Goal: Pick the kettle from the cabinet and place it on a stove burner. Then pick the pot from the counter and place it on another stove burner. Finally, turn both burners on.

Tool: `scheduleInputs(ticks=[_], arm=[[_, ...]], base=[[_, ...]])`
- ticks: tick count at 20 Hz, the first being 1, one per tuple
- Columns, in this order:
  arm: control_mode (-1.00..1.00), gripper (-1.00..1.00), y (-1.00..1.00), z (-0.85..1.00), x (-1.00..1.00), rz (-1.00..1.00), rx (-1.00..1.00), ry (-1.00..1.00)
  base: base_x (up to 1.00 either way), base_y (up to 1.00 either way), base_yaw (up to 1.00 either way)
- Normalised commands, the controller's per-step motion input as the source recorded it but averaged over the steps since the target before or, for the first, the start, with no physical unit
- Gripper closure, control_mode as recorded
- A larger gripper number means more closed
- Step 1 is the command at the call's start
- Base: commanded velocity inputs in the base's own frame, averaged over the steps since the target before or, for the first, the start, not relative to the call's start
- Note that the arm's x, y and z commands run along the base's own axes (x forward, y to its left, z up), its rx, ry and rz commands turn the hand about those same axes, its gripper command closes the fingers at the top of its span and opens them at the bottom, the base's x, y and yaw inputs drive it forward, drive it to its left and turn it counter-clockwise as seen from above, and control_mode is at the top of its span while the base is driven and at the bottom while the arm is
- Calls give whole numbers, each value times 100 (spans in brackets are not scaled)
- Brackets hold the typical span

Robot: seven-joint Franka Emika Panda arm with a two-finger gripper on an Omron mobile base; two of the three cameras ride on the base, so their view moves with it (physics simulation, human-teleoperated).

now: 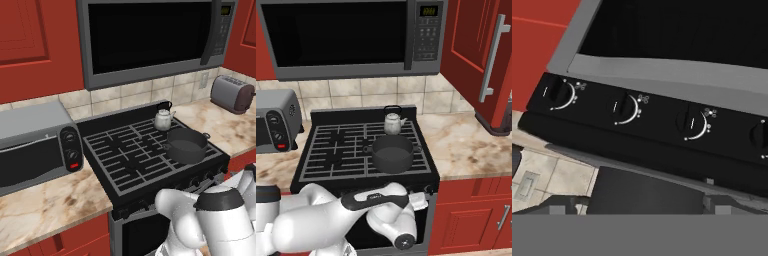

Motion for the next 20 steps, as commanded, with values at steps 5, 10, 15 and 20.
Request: scheduleInputs(ticks=[5, 10, 15, 20], arm=[[-100, -100, 0, -14, 0, 3, 1, -6], [-100, -100, 0, -14, 6, 1, 1, -2], [-100, -100, 0, -9, 20, 0, 1, 0], [-100, -100, -5, -8, 12, 0, 1, 0]], base=[[0, 0, 0], [0, 0, 0], [0, 0, 0], [0, 0, 0]])
